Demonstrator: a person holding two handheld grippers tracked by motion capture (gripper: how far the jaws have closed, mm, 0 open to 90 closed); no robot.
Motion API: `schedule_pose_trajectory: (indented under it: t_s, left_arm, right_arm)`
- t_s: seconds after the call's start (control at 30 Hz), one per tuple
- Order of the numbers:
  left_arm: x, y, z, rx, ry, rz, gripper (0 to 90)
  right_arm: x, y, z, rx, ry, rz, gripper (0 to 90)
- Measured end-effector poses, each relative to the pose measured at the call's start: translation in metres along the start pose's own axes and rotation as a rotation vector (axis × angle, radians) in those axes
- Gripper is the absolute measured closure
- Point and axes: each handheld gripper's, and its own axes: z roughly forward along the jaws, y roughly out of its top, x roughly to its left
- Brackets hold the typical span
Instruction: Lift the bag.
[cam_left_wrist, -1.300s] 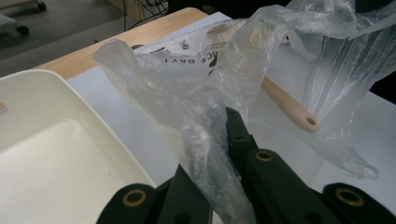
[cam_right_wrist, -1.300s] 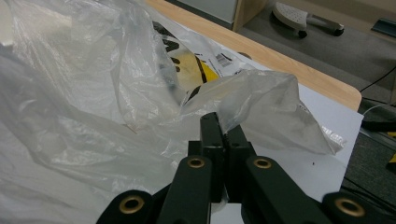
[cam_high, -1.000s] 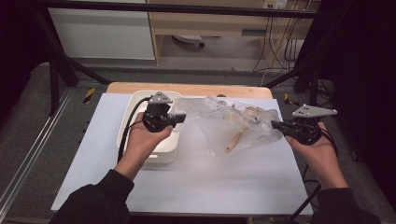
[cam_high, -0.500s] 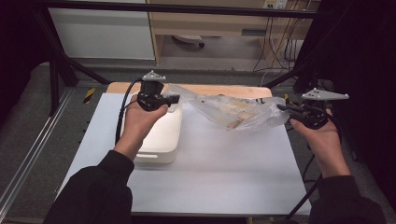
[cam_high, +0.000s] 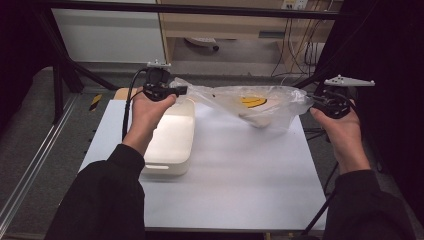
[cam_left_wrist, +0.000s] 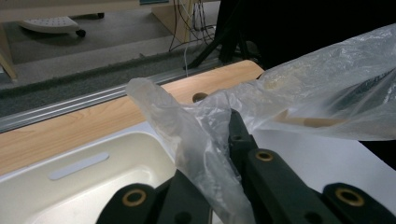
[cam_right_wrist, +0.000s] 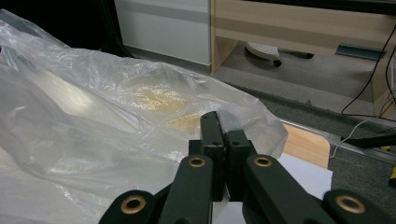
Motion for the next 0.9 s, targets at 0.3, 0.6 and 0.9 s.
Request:
schedule_pose_trajectory:
  t_s: [0.3, 0.6, 0.9]
  left_arm:
    - [0.01, 0.004, 0.0, -0.012, 0.02, -0.021, 90.0]
    - [0.017, 0.0, -0.005, -0.045, 0.098, -0.011, 90.0]
    - [0.026, -0.009, -0.002, -0.001, 0.123, -0.008, 90.0]
  right_arm:
    - [-0.001, 0.013, 0.009, -0.015, 0.007, 0.015, 90.0]
    - [0.01, 0.012, 0.017, -0.006, 0.032, 0.003, 90.0]
    - [0.019, 0.005, 0.029, 0.017, 0.056, -0.01, 90.0]
